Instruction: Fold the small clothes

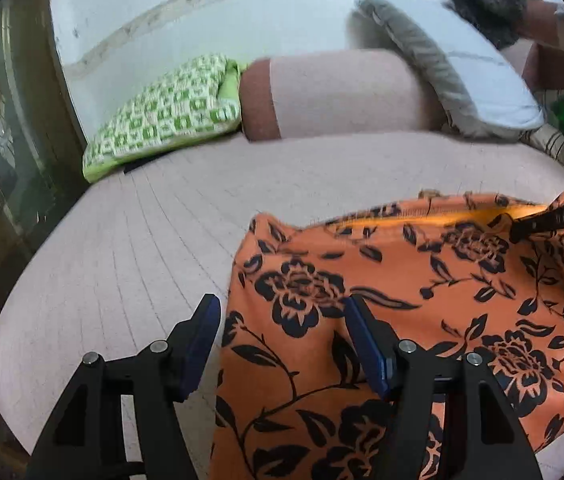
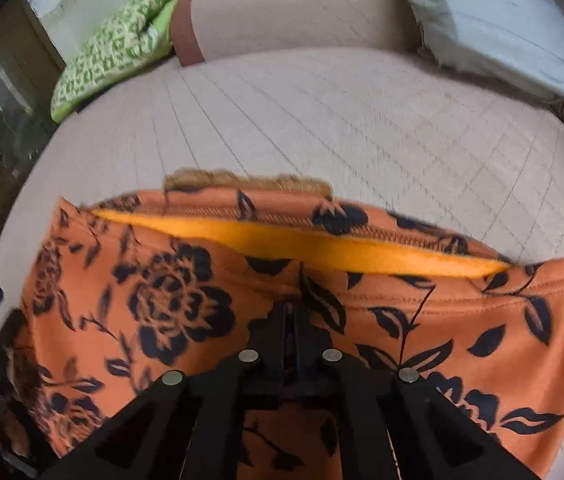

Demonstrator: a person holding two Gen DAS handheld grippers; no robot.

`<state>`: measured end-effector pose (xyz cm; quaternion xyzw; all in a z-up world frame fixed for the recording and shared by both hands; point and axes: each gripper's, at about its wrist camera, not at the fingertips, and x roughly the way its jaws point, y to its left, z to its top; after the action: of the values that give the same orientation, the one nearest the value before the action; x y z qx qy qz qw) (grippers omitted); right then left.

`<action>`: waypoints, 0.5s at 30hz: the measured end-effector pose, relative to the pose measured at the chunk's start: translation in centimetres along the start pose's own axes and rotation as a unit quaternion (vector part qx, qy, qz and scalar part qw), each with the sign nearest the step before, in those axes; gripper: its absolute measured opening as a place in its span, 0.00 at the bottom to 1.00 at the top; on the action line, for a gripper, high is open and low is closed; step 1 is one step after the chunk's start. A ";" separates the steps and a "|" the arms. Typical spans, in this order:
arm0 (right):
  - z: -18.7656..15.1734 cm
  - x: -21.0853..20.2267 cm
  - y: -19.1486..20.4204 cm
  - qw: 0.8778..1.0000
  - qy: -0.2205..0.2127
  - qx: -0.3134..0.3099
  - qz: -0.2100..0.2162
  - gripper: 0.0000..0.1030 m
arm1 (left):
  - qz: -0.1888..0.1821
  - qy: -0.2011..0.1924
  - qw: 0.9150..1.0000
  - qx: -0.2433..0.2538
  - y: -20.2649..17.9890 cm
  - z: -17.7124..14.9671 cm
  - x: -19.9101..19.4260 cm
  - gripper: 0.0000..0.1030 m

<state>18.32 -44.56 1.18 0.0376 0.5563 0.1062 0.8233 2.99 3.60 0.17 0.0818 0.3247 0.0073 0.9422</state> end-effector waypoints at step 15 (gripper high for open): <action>-2.3 -4.7 -0.6 0.996 -0.067 0.057 0.019 0.87 | -0.052 -0.010 0.999 0.012 -1.4 -0.4 -0.8 0.70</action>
<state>14.56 -46.26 4.43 0.1020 0.5045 0.0869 0.8529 2.07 2.27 0.13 0.0764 0.3194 -0.0462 0.9434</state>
